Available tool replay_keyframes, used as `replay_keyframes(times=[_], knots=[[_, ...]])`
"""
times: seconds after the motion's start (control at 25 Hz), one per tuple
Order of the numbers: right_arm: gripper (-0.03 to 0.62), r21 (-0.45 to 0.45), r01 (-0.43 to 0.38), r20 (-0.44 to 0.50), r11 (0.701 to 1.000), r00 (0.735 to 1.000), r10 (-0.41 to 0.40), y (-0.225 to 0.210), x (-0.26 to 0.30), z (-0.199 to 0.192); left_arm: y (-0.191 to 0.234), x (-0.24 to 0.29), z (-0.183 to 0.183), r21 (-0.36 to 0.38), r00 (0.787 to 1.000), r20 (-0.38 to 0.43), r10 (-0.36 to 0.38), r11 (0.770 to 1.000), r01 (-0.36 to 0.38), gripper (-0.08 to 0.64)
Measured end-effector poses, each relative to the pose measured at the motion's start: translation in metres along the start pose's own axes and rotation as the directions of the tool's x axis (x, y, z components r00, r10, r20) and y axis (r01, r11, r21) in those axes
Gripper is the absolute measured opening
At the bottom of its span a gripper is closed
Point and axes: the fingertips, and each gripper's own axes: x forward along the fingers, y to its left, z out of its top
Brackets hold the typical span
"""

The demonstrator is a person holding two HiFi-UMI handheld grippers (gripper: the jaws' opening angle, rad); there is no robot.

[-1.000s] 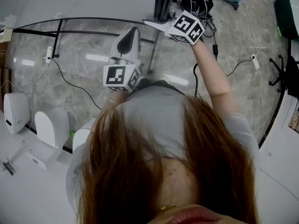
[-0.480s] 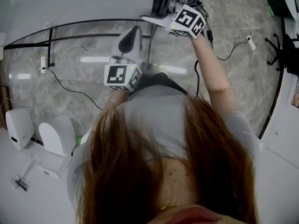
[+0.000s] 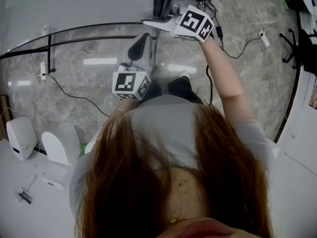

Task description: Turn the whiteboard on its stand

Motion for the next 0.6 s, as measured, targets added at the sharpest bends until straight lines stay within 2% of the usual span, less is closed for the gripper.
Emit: replay_keyframes(times=[0.24, 0.6], knots=[[0.133, -0.008, -0.044, -0.011, 0.999, 0.999, 0.044, 0.013, -0.007, -0.003, -0.014, 0.002, 0.01, 0.024, 0.994, 0.048, 0.098, 0.995, -0.099, 0.002], [0.137, -0.003, -0.083, -0.009, 0.997, 0.997, 0.083, 0.033, -0.027, -0.009, -0.046, -0.001, 0.001, 0.026, 0.98, 0.079, 0.181, 0.983, -0.184, 0.002]])
